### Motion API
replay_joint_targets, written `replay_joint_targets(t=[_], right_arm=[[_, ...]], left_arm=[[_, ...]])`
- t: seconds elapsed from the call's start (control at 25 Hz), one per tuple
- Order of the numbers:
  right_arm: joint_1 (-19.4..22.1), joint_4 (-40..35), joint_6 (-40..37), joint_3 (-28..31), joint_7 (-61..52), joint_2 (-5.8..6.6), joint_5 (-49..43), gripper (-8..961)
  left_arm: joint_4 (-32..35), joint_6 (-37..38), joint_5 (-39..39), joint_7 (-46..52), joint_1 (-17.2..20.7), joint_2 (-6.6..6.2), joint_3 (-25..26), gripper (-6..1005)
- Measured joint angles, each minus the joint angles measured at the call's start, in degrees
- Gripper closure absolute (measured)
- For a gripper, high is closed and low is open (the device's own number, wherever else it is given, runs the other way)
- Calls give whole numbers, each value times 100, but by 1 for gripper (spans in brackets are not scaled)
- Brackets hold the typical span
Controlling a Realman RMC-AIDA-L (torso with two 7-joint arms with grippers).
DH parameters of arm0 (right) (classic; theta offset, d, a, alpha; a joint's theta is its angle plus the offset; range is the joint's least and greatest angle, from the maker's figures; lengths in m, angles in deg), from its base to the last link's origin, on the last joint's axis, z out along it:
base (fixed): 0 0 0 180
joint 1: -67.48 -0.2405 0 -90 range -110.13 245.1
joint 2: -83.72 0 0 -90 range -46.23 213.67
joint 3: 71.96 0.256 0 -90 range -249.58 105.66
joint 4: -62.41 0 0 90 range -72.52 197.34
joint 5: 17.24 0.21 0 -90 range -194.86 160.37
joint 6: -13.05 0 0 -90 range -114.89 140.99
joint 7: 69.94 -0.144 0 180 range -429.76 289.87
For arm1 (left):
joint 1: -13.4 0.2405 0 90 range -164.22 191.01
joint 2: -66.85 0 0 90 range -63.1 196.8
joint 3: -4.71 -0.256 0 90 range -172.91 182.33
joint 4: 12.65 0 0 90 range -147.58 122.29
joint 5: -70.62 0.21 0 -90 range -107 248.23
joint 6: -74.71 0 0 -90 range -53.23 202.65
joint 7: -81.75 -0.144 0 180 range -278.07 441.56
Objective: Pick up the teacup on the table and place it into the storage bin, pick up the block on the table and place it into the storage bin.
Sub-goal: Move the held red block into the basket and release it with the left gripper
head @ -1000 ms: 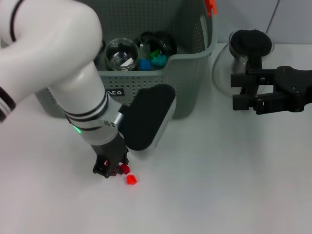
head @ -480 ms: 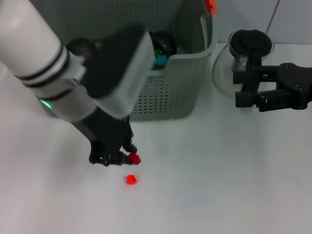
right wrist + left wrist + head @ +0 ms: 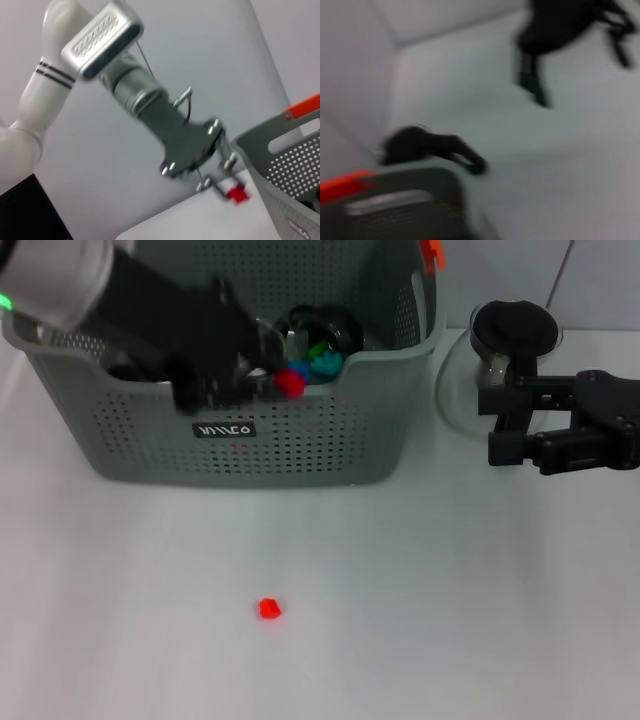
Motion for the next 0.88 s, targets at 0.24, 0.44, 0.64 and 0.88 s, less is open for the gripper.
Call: replay_joint_targets(t=[0.24,0.44,0.64,0.88], right_arm=[[53,-19,-90,-10,16,3,0,29],[87,-26,-149,-27,69,15,0,29],[109,-32,-152,-55,87,24,-29,29],[125,-39,-174,-62,88,74,-36,29]], left_arm=[[625,-1198,-102,264,-278,-184,504,779],[1709,-2982,-51,924,-477,-376,570,774],[2939,-4213,11,1597,-677,-687,537,770],[3137,-4544,286,1783,-620,-604,530,765]])
